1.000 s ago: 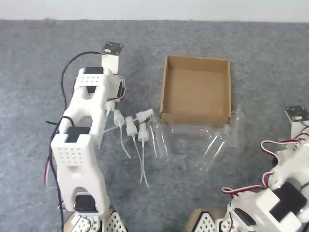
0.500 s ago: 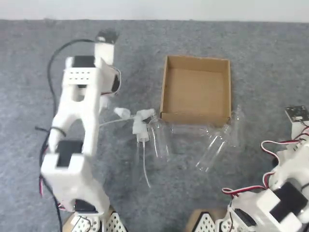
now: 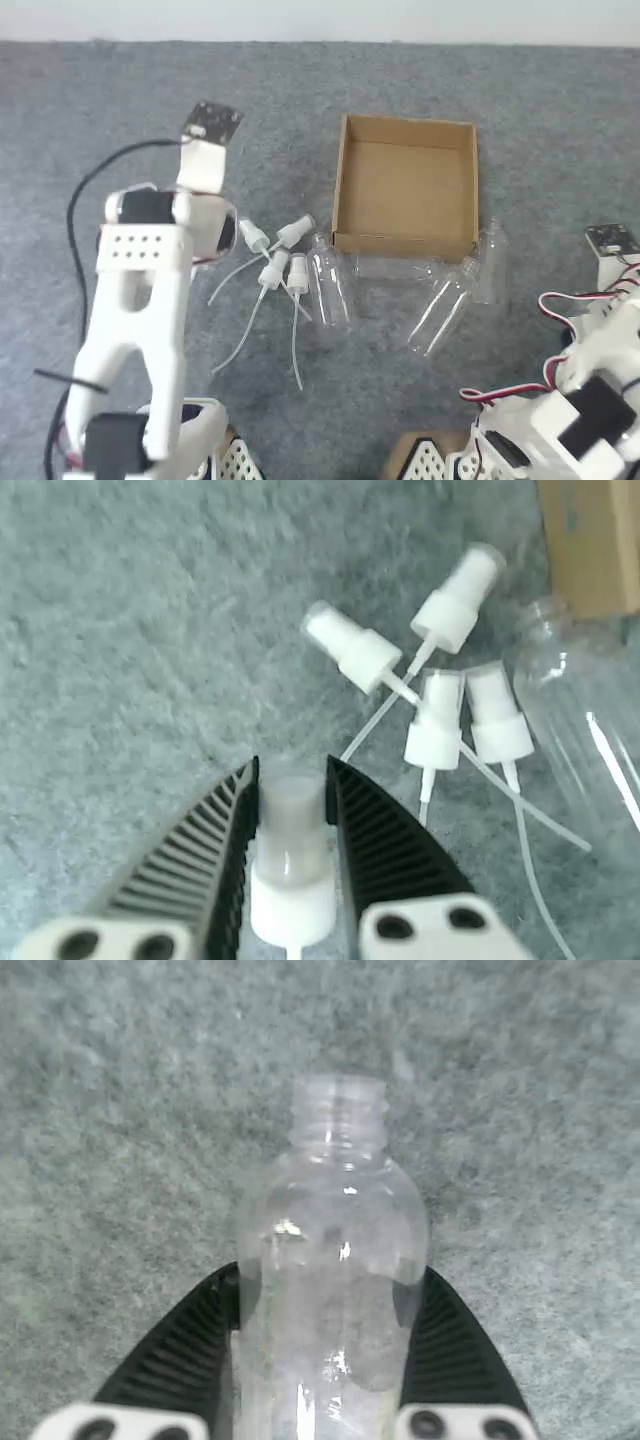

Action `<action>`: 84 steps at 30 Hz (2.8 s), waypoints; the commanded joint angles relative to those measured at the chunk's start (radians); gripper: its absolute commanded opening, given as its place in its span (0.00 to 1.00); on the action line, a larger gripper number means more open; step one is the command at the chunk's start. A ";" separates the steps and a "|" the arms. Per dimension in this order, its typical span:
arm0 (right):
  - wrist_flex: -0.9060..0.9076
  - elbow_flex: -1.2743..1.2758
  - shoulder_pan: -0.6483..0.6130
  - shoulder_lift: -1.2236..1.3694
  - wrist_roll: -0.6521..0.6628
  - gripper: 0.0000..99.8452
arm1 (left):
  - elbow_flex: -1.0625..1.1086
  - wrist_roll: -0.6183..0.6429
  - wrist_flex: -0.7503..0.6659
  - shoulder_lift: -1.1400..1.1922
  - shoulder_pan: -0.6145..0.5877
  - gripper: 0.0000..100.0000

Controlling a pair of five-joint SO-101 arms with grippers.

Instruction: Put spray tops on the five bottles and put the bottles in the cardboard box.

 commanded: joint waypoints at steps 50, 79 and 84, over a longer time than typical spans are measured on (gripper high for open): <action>0.266 -0.259 -0.110 -0.058 -0.061 0.32 | 0.426 0.120 -0.353 -0.281 0.048 0.01; 0.440 -0.463 -0.306 -0.174 -0.203 0.01 | 0.297 0.104 -0.295 -0.284 0.097 0.01; 0.443 -0.391 -0.631 -0.458 -0.411 0.01 | -0.019 0.117 -0.071 -0.284 0.087 0.01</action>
